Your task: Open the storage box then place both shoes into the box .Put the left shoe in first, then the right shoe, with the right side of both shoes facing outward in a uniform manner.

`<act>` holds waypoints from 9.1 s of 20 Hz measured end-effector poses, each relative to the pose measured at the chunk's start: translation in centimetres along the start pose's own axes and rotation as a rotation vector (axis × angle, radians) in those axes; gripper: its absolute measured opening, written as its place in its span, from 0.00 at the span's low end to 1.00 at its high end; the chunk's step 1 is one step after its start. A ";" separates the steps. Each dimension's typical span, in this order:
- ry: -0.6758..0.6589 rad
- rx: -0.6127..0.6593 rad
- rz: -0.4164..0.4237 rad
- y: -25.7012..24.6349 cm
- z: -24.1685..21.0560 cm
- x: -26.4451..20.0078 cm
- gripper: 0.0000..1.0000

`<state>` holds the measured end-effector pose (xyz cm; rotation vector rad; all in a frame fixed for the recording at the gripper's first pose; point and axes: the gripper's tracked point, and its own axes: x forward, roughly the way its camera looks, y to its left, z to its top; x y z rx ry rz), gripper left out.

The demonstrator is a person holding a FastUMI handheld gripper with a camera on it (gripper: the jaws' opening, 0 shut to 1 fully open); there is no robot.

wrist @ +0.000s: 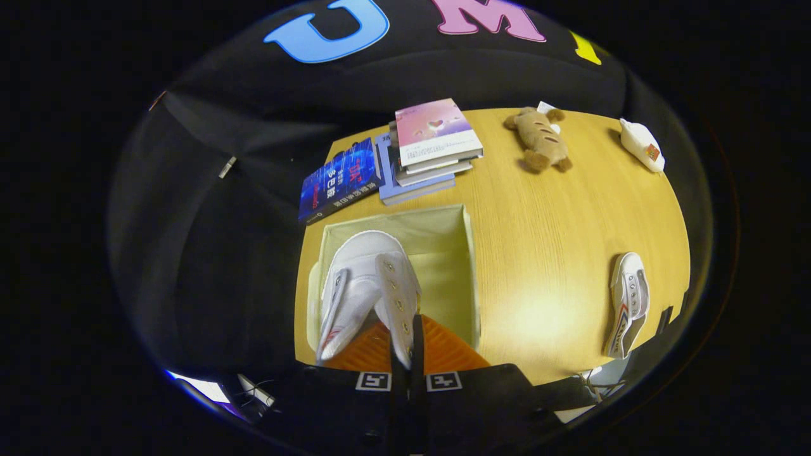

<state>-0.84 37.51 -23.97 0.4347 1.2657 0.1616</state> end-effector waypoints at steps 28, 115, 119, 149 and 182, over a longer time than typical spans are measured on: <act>-0.071 -0.073 0.179 3.5 1.3 -1.7 0.99; -0.131 -0.228 -0.129 -2.1 3.0 0.1 0.30; -0.189 -0.257 -0.113 -1.4 4.1 -0.6 0.78; -0.602 -0.188 -0.096 -23.9 11.3 -16.4 1.00; -0.915 -0.306 -0.039 -33.1 11.6 -28.0 0.99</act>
